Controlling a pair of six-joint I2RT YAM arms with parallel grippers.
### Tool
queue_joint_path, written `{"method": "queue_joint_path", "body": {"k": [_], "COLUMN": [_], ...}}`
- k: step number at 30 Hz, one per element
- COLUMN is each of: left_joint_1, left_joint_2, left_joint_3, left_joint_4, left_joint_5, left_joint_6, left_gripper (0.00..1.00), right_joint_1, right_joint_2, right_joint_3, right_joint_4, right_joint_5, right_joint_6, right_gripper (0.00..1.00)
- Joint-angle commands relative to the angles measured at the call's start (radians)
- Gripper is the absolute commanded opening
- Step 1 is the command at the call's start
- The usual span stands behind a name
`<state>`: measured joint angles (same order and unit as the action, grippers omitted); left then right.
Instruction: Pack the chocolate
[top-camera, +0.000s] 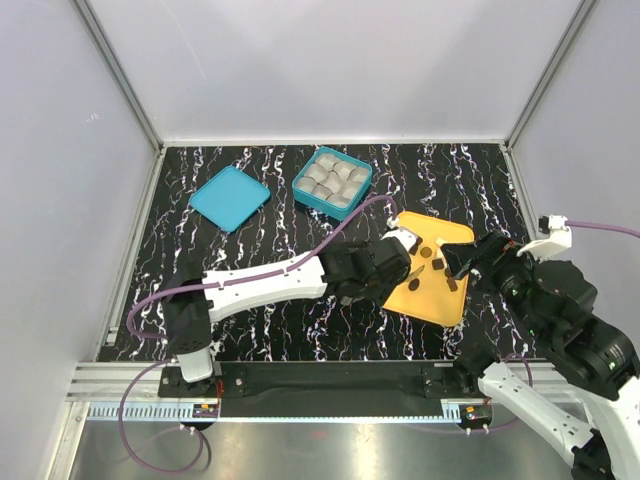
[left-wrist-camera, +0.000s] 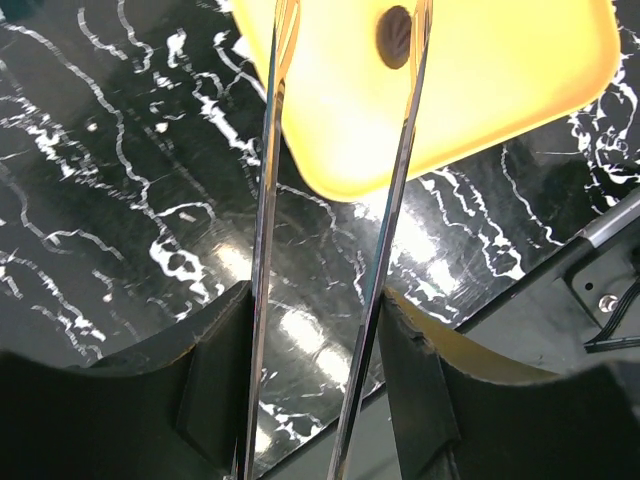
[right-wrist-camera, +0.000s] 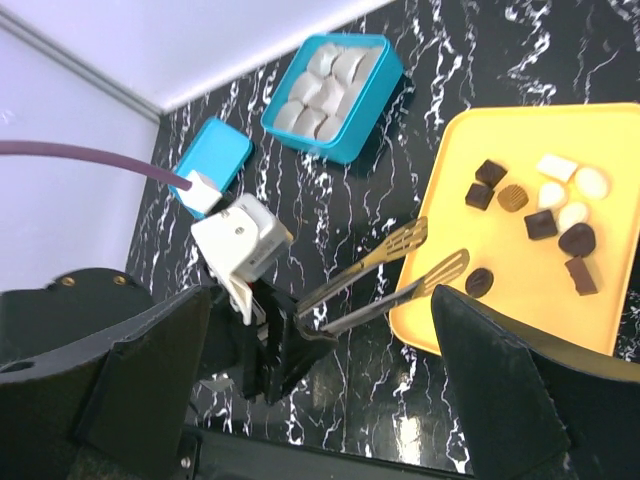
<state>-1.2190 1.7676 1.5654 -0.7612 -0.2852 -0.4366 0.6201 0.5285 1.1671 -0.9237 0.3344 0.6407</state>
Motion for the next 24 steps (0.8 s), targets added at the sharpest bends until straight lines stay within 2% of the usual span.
{"method": "queue_joint_path", "body": {"k": [1, 24], "left_joint_1": [-0.010, -0.025], "left_joint_2": [0.009, 0.121], "left_joint_3": [0.058, 0.013], "left_joint_4": [0.059, 0.141], "left_joint_5": [-0.002, 0.027], "left_joint_6": [0.013, -0.013], "left_gripper": [0.54, 0.53], "right_joint_1": [0.006, 0.006], "right_joint_2": [-0.021, -0.053], "right_joint_3": [0.032, 0.005], "right_joint_4": [0.008, 0.000], "right_joint_5": [0.078, 0.114], "right_joint_6": [-0.007, -0.010], "right_gripper": [1.00, 1.00]}}
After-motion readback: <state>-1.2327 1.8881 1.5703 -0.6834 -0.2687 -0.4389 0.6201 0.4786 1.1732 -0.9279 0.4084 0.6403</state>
